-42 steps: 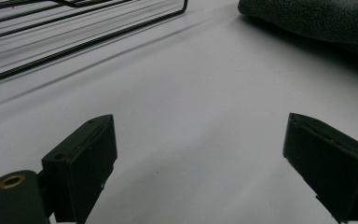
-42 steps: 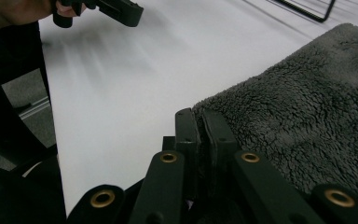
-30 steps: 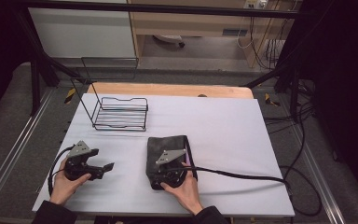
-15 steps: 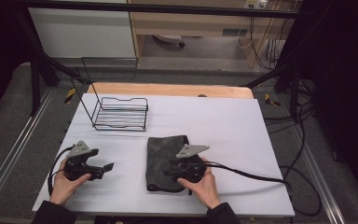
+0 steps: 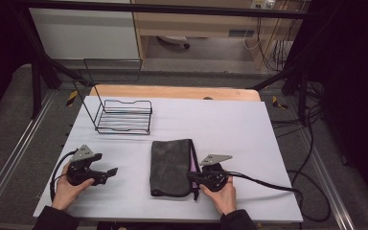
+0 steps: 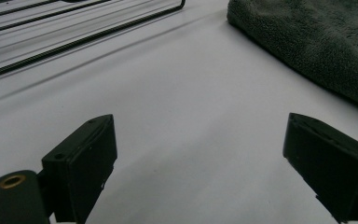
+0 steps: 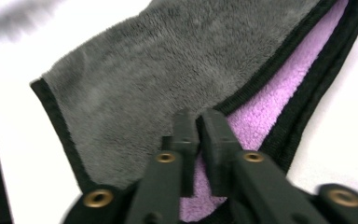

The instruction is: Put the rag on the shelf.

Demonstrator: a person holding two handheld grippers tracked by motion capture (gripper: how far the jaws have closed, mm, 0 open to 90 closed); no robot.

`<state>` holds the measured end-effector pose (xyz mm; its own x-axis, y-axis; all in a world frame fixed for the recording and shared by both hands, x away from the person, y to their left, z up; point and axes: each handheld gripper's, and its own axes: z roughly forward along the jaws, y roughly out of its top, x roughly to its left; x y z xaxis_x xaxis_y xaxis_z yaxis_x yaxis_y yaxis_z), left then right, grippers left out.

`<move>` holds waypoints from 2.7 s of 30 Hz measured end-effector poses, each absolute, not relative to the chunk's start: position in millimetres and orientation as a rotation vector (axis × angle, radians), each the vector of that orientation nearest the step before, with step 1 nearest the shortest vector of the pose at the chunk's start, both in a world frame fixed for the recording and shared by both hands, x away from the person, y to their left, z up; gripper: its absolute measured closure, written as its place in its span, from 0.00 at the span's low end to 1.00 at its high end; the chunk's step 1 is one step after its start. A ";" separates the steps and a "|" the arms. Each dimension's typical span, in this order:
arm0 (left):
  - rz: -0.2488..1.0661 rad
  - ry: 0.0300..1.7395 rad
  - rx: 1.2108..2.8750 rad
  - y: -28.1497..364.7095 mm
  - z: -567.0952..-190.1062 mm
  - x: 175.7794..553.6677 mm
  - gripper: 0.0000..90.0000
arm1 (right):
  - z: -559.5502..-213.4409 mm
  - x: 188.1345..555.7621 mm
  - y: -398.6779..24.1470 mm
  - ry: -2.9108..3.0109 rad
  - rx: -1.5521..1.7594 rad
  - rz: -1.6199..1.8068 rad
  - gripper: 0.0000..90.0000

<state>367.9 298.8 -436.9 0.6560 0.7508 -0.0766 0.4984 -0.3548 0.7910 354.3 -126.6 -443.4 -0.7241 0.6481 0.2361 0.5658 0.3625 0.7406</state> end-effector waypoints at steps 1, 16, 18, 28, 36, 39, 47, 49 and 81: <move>0.380 0.968 2.030 298.6 -436.7 367.7 0.11 | -441.6 353.8 -127.5 2.508 1.124 1.308 0.97; 0.314 1.020 2.037 256.5 -425.4 360.2 0.13 | -439.0 365.7 -152.6 2.418 1.145 1.225 0.79; 0.299 1.028 2.045 240.5 -423.2 356.6 0.17 | -437.8 369.4 -152.9 2.384 1.136 1.254 0.69; 0.094 1.016 2.078 166.4 -426.2 344.9 0.39 | -448.9 372.5 -148.7 2.411 1.119 1.197 0.72; 0.047 1.043 2.114 148.6 -438.9 337.5 0.60 | -452.5 371.5 -146.4 2.411 1.127 1.198 0.80; 0.037 1.061 2.111 146.2 -443.2 334.2 0.66 | -453.0 371.2 -145.7 2.413 1.155 1.200 0.83; 0.030 1.074 2.113 142.3 -441.9 333.6 0.90 | -452.9 370.7 -145.5 2.413 1.156 1.204 0.84; 0.017 1.068 2.111 144.0 -441.6 334.8 0.91 | -452.9 370.8 -145.7 2.414 1.149 1.208 0.83; 0.207 0.988 2.124 198.9 -413.8 358.3 0.33 | -449.6 371.1 -160.2 2.349 1.123 1.344 0.13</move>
<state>358.3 198.9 -413.8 0.6862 0.7090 -0.1626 0.5838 -0.4035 0.7045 371.1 -160.2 -449.6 -0.6870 0.7042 0.1793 0.5115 0.2934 0.8076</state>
